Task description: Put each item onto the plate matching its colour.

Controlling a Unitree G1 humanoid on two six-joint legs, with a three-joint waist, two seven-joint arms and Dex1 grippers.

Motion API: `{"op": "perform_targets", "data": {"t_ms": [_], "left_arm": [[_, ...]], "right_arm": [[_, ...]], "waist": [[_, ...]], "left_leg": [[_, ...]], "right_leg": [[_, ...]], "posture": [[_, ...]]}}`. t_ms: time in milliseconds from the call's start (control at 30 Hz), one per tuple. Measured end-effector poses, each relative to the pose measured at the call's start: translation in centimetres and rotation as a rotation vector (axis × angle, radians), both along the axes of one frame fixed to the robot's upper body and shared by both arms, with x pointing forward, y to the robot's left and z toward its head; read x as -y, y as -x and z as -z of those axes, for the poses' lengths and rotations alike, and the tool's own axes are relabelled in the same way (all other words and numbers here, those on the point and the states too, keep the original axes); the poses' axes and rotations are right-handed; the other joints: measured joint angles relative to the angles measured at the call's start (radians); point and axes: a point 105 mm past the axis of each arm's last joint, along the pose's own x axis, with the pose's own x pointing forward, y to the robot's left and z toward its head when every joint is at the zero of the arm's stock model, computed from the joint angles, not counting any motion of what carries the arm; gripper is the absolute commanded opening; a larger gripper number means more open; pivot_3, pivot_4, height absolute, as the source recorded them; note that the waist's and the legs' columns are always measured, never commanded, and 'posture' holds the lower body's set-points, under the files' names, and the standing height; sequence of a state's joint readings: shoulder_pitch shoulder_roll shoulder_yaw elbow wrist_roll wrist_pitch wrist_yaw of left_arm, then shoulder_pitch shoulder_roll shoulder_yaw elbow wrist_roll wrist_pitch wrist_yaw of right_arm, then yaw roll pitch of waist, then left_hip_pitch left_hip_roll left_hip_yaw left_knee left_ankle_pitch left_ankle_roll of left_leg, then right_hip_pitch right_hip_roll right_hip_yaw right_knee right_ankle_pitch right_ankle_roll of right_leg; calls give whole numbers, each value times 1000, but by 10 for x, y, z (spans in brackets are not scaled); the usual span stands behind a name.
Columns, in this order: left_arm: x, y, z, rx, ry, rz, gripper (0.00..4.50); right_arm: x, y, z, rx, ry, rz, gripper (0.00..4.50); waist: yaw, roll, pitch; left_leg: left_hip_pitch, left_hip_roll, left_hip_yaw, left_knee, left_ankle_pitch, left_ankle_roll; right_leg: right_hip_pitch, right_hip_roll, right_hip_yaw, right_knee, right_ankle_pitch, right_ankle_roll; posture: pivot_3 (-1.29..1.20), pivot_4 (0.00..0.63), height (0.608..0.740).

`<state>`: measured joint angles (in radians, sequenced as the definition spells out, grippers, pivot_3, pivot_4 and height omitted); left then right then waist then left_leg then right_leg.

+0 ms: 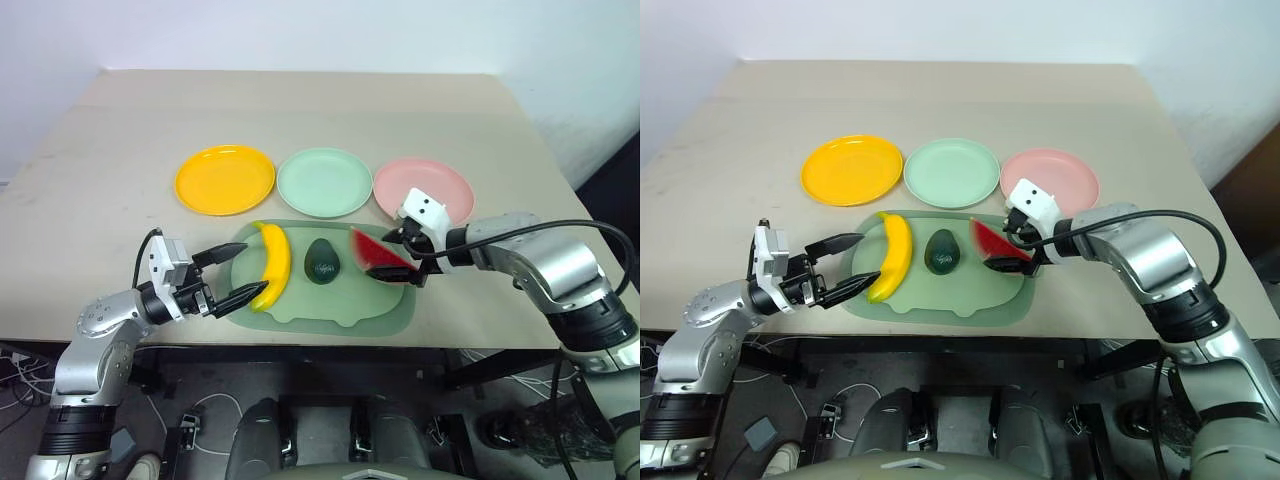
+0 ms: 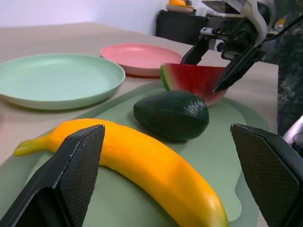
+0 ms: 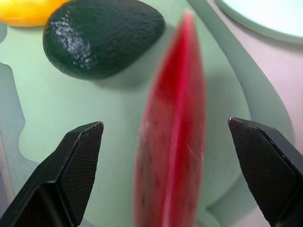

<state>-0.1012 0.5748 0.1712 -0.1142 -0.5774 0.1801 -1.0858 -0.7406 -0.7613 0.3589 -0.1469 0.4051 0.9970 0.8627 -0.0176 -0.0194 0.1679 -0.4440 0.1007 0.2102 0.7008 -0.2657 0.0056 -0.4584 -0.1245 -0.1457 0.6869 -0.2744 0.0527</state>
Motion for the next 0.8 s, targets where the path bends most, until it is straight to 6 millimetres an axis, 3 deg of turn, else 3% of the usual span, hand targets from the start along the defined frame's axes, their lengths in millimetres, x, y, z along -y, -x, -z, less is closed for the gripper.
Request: {"op": "perform_targets", "data": {"t_ms": [133, 300, 433, 533, 800], "left_arm": [[-1, 1, 0, 6, -1, -11, 4462], [-1, 1, 1, 4, 0, -21, 4462], [-2, 1, 1, 5, -2, -23, 4500], [-3, 1, 0, 6, -5, -25, 4500], [-4, 0, -1, 11, -13, -26, 4500]], "right_arm": [[0, -2, 16, -46, 66, 17, 4500], [1, -4, 20, -35, 96, 28, 4500], [-1, -7, 22, -5, 147, 31, 3655], [-1, -9, 21, 14, 166, 23, 2602], [-3, -10, 19, 35, 170, 11, 2467]], "waist": [[1, 0, 0], [0, 0, 0], [-2, 0, 0], [-2, 0, 0], [-2, 0, 0]], "left_leg": [[0, 0, 1, 0, 0, 0], [0, 0, 1, 0, 0, 0], [0, 0, 1, 0, 0, 0], [0, 0, 1, 0, 0, 0], [0, 0, 1, 0, 0, 0]], "right_leg": [[0, 0, 0, 0, 0, 0], [0, 0, 0, 0, 0, 0], [0, 0, 0, 0, 0, 0], [0, 0, 0, 0, 0, 0], [0, 0, 0, 0, 0, 0]], "posture": [[0, 150, 695], [0, 150, 695], [0, 150, 695], [0, 150, 695], [0, 150, 695]]}}
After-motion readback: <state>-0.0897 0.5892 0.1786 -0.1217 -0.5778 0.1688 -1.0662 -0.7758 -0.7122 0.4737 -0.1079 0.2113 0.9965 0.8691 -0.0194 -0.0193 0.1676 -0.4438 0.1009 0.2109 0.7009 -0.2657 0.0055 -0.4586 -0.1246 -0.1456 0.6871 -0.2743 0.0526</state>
